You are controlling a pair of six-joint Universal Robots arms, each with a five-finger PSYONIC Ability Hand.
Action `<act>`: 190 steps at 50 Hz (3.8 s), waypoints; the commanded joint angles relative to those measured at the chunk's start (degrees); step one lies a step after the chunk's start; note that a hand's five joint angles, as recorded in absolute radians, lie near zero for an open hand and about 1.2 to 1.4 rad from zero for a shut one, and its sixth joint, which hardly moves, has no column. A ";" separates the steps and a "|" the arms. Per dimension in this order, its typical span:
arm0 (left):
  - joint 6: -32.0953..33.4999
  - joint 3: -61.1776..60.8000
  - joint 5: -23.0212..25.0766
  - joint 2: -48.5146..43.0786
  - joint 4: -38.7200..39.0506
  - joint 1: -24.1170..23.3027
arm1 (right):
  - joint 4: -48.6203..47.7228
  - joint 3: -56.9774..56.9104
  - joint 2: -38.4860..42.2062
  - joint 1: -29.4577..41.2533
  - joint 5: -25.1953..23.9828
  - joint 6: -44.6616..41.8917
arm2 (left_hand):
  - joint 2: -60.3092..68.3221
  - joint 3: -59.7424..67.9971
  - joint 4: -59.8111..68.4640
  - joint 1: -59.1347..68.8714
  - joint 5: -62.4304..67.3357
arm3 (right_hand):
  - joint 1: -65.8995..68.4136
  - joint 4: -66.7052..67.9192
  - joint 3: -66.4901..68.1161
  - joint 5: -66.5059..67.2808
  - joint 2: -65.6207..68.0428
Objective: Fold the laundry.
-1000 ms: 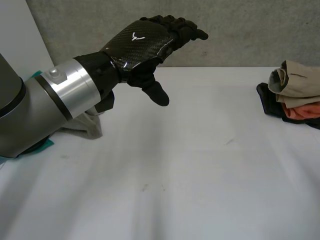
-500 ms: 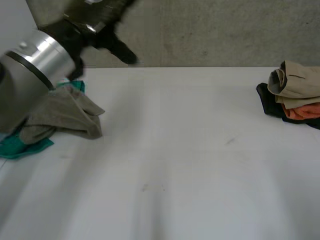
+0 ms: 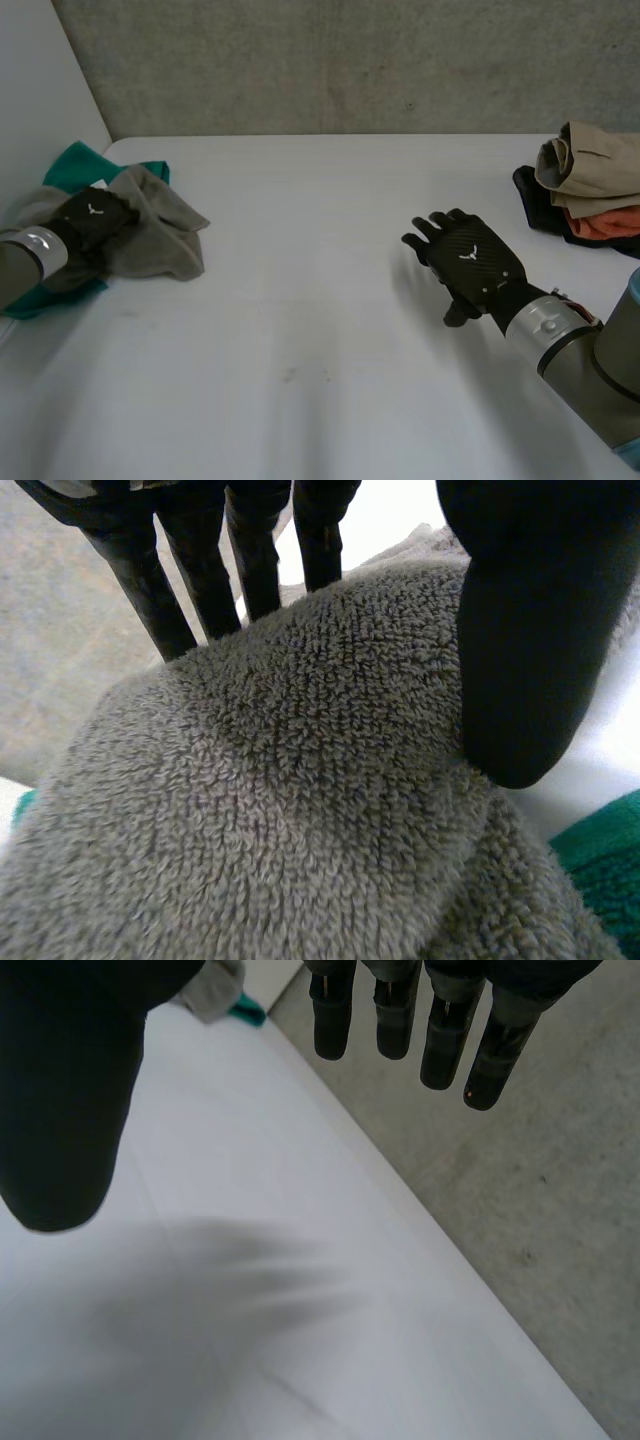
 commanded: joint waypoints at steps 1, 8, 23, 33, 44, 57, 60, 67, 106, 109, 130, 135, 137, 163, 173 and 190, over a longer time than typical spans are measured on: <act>-1.24 -0.46 -1.81 0.51 3.90 -4.25 | -0.09 -0.53 0.11 -1.04 1.79 -1.24 | 53.00 53.13 52.84 50.63 52.87 | -1.68 -3.32 -2.14 -3.61 -2.97; -10.09 -10.37 -2.60 18.41 9.52 -15.56 | -0.09 -0.70 -0.16 -1.31 1.97 -0.71 | 53.00 53.13 52.84 50.63 52.87 | -1.68 -3.32 -2.14 -3.61 -2.97; -28.59 -15.50 -3.39 16.62 14.90 -46.86 | 0.35 -3.24 -2.27 -4.03 15.14 4.29 | -15.38 -15.25 -15.53 -17.75 -15.51 | -1.68 -3.32 -2.14 -3.61 -2.97; -28.40 -13.73 -18.41 24.24 13.84 -41.27 | 5.79 -6.50 -2.88 -5.88 15.86 5.53 | -16.45 -16.32 -16.60 -18.82 -16.58 | -1.68 -3.32 -2.14 -3.61 -2.97; -34.20 -26.03 -19.04 34.71 7.87 -34.05 | 32.49 -13.18 -7.19 -5.70 8.39 6.14 | -13.26 -13.12 -13.41 -15.62 -13.39 | -1.68 -3.32 -2.14 -3.61 -2.97; -32.63 -26.31 -19.21 21.97 2.24 -38.00 | 41.85 -9.15 -2.10 -4.56 7.33 7.19 | -10.23 -10.10 -10.39 -12.60 -10.36 | -0.42 -2.06 -0.88 -2.35 -1.71; -30.26 -23.41 -19.48 17.75 3.29 -39.67 | 35.78 -7.03 -1.57 -2.54 7.94 8.68 | -5.87 -5.74 -6.02 -8.24 -6.00 | 5.28 3.64 4.82 3.35 3.99; -25.68 -18.66 -19.74 10.63 5.31 -40.90 | 28.13 -6.15 2.13 -0.34 9.61 11.24 | 21.67 21.80 21.52 19.30 21.54 | 37.04 35.40 36.58 35.11 35.75; -40.36 -25.16 -28.53 45.61 8.21 -44.60 | 5.71 -38.14 13.89 14.60 3.46 9.13 | 53.00 53.13 52.84 50.63 52.87 | -1.68 -3.32 -2.14 -3.61 -2.97; -40.27 -25.42 -28.62 45.43 7.95 -43.29 | 6.67 -39.55 15.57 14.51 6.96 9.83 | 53.00 53.13 52.84 50.63 52.87 | -1.68 -3.32 -2.14 -3.61 -2.97; -40.09 -23.76 -28.44 45.17 7.51 -35.90 | 41.39 -35.33 10.29 -5.79 8.74 3.42 | 53.00 53.13 52.84 50.63 52.87 | -1.68 -3.32 -2.14 -3.61 -2.97; -40.18 -21.65 -28.44 45.17 6.99 -35.90 | 38.51 -35.59 15.47 -6.40 4.79 -1.93 | 53.00 53.13 52.84 50.63 52.87 | -1.68 -3.32 -2.14 -3.61 -2.97; -40.18 -20.33 -28.53 44.99 6.90 -35.98 | 37.01 -35.77 17.24 -6.32 3.91 -2.73 | 53.00 53.13 52.84 50.63 52.87 | -1.60 -3.23 -2.05 -3.53 -2.89; -40.18 -16.99 -28.53 44.02 4.70 -35.02 | 31.29 -48.25 29.29 -5.26 1.18 7.10 | 53.00 53.13 52.84 50.63 52.87 | 68.32 66.68 67.86 66.39 67.03; -39.92 -17.42 -28.18 44.46 0.84 -30.63 | 42.15 -44.04 9.54 -7.89 -2.24 6.70 | 53.00 53.13 52.84 50.63 52.87 | 68.32 66.68 67.86 66.39 67.03; -33.68 -12.61 -28.09 20.31 -7.08 -27.99 | 53.55 -37.43 9.50 -7.73 5.31 -9.08 | 53.00 53.13 52.84 50.63 52.87 | 68.32 66.68 67.86 66.39 67.03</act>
